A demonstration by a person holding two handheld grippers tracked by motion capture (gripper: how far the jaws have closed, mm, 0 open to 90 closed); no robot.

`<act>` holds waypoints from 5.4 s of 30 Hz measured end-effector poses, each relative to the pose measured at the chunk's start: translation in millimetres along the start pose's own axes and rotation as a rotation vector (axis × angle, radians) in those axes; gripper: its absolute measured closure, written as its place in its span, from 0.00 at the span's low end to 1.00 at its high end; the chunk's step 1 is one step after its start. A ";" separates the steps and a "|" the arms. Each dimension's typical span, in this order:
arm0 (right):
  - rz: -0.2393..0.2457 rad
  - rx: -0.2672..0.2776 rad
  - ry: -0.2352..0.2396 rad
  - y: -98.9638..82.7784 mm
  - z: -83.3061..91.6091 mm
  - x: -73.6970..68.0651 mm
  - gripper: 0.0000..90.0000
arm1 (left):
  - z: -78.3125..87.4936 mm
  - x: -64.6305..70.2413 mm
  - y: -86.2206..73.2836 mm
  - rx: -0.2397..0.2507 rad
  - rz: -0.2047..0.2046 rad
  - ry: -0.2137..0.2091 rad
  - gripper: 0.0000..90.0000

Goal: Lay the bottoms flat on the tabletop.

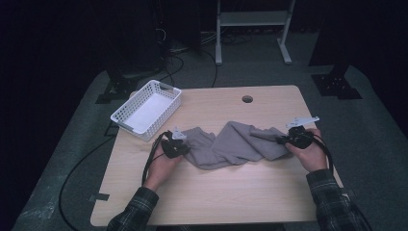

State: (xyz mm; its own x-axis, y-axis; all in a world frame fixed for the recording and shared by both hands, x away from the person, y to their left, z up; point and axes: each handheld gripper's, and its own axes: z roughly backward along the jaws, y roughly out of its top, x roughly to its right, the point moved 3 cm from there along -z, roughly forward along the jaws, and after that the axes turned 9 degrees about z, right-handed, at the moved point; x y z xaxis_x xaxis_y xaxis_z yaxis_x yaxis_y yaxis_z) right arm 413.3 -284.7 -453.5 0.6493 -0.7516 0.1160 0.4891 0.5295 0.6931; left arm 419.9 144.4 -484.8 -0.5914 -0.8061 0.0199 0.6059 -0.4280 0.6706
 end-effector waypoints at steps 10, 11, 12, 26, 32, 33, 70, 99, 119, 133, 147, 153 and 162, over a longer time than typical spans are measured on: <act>-0.080 -0.107 -0.049 -32.0 1.4 27.6 0.94 | 3.8 -19.5 -3.4 0.039 0.049 0.063 0.80; -0.078 -0.106 -0.045 -31.1 1.5 26.7 0.91 | 5.4 -20.1 -3.1 0.047 0.054 0.058 0.77; -0.070 -0.089 -0.039 -28.0 2.6 24.7 0.87 | 7.2 -20.3 -2.9 0.053 0.060 0.049 0.74; 0.090 0.011 0.141 12.2 -24.4 -31.1 0.57 | 35.6 -1.1 -8.9 0.071 0.042 -0.041 0.59; 0.098 -0.005 0.079 14.3 -39.2 -28.5 0.57 | 26.5 7.7 -15.1 0.022 0.013 -0.050 0.59; 0.090 -0.006 0.066 14.7 -40.4 -24.9 0.56 | 24.6 8.3 -15.5 0.017 0.014 -0.052 0.59; 0.178 -0.065 0.224 8.5 -42.8 -69.5 0.58 | -17.4 -6.7 18.1 -0.010 -0.017 0.045 0.60; 0.120 0.227 0.248 61.5 -6.8 -82.8 0.96 | 23.5 3.6 12.1 0.068 0.003 -0.051 0.51; 0.509 0.186 0.427 75.2 -19.4 -228.6 0.96 | 10.7 9.0 5.4 0.012 -0.019 -0.067 0.52; 0.681 0.034 0.389 55.1 -59.1 -267.6 0.96 | 2.4 16.6 2.6 -0.012 -0.024 -0.082 0.51; 0.592 0.017 0.222 55.5 -69.3 -215.9 0.82 | -4.0 26.7 5.2 -0.016 -0.063 -0.099 0.50; 0.416 0.156 0.357 68.8 -37.9 -193.4 0.64 | -4.8 25.3 4.6 -0.024 -0.064 -0.099 0.50; 0.136 0.202 0.229 69.4 -30.4 -88.3 0.54 | -6.1 25.9 4.3 -0.024 -0.064 -0.094 0.50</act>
State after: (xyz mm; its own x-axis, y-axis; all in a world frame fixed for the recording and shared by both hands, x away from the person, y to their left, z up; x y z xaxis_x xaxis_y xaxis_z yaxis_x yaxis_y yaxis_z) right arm 407.6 -169.6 -437.3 0.8260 -0.5593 0.0703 0.2785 0.5133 0.8118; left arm 410.5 119.2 -486.0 -0.6757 -0.7356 0.0480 0.5775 -0.4877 0.6547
